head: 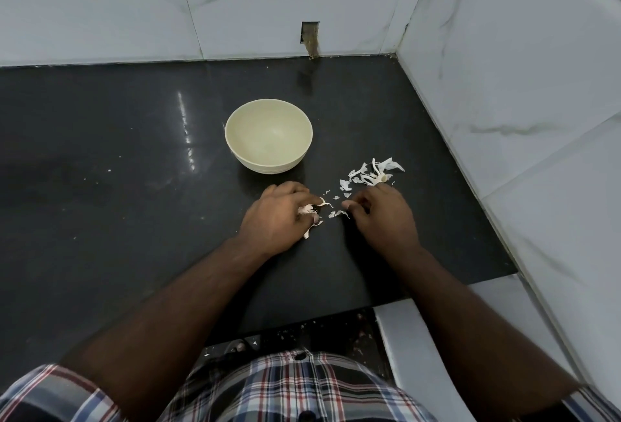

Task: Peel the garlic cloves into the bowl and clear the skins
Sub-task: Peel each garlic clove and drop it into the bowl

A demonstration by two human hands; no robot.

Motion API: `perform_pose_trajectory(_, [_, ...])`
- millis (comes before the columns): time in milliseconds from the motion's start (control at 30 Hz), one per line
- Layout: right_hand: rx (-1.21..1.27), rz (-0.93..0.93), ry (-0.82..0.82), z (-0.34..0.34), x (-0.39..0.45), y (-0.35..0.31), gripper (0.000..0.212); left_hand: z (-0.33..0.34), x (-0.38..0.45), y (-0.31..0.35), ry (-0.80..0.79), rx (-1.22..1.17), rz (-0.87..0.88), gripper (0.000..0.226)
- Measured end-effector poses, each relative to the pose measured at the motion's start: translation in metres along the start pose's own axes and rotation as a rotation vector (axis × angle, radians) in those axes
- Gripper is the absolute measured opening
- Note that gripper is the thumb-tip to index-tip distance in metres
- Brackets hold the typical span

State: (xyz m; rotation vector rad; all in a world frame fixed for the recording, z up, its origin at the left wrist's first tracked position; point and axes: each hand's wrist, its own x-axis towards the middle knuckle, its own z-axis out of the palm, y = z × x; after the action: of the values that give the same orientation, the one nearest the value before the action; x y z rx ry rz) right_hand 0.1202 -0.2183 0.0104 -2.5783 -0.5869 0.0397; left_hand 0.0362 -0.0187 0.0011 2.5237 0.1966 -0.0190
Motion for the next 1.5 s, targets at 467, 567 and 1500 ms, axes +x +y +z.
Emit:
perform_pose_trajectory(467, [-0.092,-0.123,0.071,0.005,0.019,0.0,0.013,0.0,-0.003,0.001,0.006,0.099,0.037,0.039])
perform_pose_trajectory(567, [-0.148,-0.341,-0.026,0.022,0.014,-0.012,0.029,0.001,-0.003,0.001,0.02,0.098,0.036,0.036])
perform_pose_trajectory(1500, [0.225,-0.121,-0.224,0.013,0.003,-0.059,0.021,-0.042,-0.026,-0.021,0.017,-0.228,-0.214,0.01])
